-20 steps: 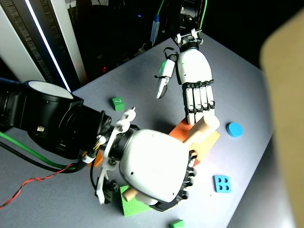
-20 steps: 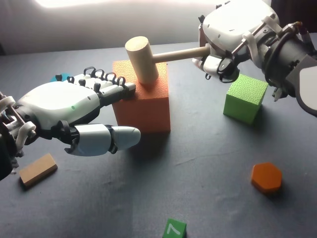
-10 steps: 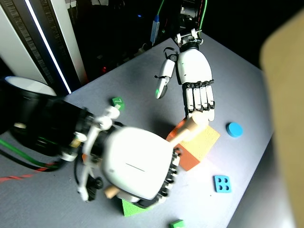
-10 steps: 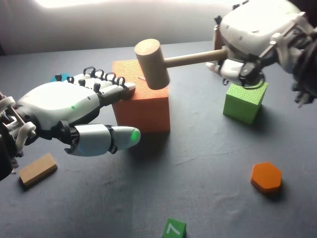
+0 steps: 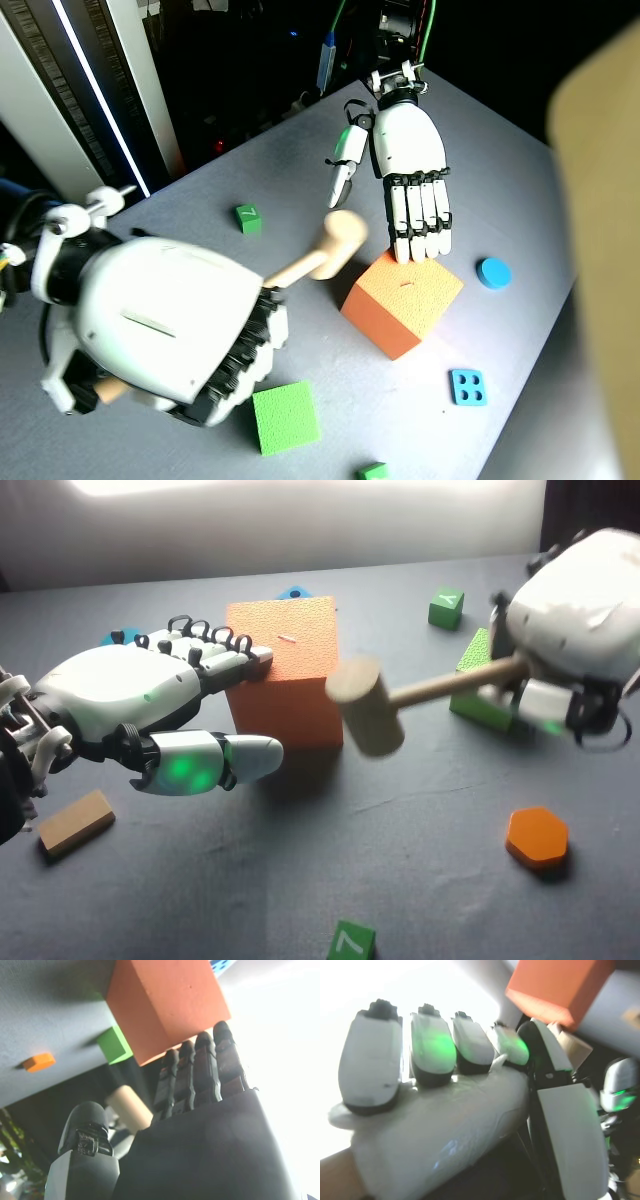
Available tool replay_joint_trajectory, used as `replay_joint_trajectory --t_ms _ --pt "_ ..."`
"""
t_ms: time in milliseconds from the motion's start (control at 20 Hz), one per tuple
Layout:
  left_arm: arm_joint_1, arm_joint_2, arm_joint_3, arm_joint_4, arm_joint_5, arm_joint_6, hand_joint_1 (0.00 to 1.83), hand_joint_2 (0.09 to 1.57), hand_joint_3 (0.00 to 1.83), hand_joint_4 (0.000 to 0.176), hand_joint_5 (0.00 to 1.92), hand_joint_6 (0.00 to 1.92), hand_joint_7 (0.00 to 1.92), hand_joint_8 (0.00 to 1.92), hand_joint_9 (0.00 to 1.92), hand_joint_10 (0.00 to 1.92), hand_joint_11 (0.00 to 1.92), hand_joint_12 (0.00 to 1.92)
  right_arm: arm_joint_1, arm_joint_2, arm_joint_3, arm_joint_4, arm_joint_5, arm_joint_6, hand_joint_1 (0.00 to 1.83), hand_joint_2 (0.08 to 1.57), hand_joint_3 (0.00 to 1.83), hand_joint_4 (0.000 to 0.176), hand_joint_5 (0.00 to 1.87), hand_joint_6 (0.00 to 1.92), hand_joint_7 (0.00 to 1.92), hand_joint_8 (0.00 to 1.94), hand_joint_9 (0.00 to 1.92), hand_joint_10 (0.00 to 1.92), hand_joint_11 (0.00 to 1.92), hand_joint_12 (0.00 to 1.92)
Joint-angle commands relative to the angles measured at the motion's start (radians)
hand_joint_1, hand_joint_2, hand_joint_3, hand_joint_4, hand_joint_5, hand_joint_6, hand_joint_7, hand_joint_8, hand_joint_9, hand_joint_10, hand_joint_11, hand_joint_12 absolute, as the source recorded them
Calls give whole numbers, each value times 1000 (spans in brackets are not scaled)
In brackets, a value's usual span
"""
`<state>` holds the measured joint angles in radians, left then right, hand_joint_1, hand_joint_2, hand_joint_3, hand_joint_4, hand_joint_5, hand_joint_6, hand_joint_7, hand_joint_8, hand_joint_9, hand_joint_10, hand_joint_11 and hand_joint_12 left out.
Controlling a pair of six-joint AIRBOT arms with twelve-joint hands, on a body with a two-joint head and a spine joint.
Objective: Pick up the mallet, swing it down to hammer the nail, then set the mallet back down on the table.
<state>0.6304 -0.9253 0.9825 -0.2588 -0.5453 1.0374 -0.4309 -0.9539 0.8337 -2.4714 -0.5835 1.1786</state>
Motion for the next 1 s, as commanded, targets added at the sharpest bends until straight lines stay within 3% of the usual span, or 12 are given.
replay_joint_trajectory --t_ms 0,300,600,950 --pt "-7 -3 -2 9 -51 -8 0 1271 1 0 126 0 137 3 113 3 0 123 4 2 -2 -57 -117 5 567 1511 0 176 1318 1921 1553 1941 1641 1921 1786 1921" --pt "-34 -2 0 9 -51 -8 0 1268 0 0 131 0 130 1 106 0 0 116 -67 -114 52 -60 -174 -61 559 1512 0 176 1292 1921 1542 1941 1635 1921 1785 1921" --pt "-86 9 1 18 -28 -7 0 1265 0 0 135 4 132 6 104 4 2 122 -87 -220 131 -85 -171 -64 536 1508 0 176 1292 1921 1527 1941 1622 1921 1765 1921" --pt "-159 63 -4 65 27 -26 0 1262 0 0 123 1 132 2 97 1 0 114 -116 -283 146 -130 -181 -65 528 1507 0 176 1292 1921 1504 1941 1605 1921 1741 1921"
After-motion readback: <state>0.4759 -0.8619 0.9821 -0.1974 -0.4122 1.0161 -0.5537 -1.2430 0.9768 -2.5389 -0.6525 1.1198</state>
